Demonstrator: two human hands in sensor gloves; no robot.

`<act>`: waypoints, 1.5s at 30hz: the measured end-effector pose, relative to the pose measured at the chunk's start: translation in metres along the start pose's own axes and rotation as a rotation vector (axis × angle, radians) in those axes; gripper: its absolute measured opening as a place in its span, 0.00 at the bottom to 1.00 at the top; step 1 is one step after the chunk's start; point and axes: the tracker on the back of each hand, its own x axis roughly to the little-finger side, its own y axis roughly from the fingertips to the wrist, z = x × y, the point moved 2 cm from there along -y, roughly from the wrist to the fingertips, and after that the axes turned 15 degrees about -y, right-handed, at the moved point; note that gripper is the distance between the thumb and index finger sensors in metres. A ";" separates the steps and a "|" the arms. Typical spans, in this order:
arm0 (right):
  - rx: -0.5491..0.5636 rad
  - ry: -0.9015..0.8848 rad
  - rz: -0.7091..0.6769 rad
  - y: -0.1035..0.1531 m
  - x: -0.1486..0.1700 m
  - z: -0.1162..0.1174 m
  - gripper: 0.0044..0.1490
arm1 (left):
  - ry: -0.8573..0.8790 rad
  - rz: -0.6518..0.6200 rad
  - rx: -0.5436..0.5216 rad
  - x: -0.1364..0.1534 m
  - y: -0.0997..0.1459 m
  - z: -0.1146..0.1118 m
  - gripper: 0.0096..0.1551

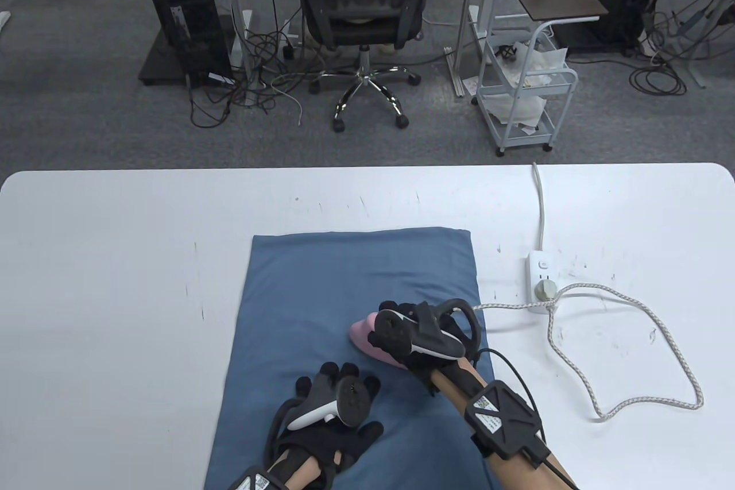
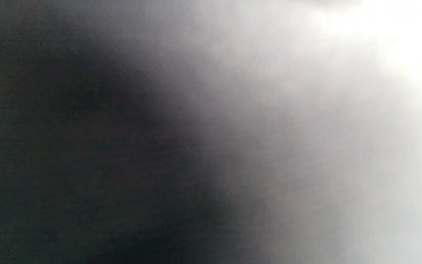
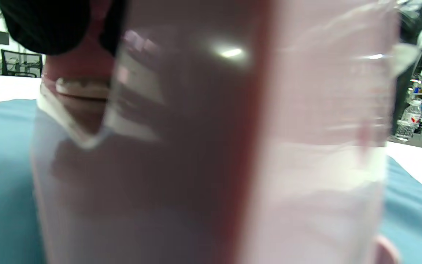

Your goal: Iron pillowcase with electric iron on table

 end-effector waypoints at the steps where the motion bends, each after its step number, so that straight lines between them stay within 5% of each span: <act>1: -0.003 0.001 -0.002 0.001 -0.001 0.001 0.38 | 0.000 0.000 0.000 0.000 0.000 0.000 0.46; 6: -0.016 -0.051 0.022 -0.013 0.000 0.010 0.39 | 0.001 -0.001 0.000 0.000 0.000 0.000 0.46; 16: 0.053 -0.014 0.244 -0.097 0.031 0.014 0.39 | -0.001 -0.001 0.002 0.000 0.000 0.000 0.45; 24: 0.067 -0.134 0.084 -0.072 0.016 0.008 0.39 | -0.001 0.000 0.001 0.001 0.000 0.000 0.45; 32: -0.035 -0.049 -0.093 -0.036 -0.023 0.011 0.39 | -0.002 -0.001 0.000 0.001 -0.001 0.000 0.46; 39: -0.028 -0.040 -0.100 -0.065 -0.032 0.021 0.39 | -0.001 -0.003 0.001 0.000 0.000 0.001 0.46; 45: 0.015 -0.041 0.052 -0.113 -0.023 0.025 0.40 | -0.001 -0.004 0.001 0.000 0.000 0.001 0.46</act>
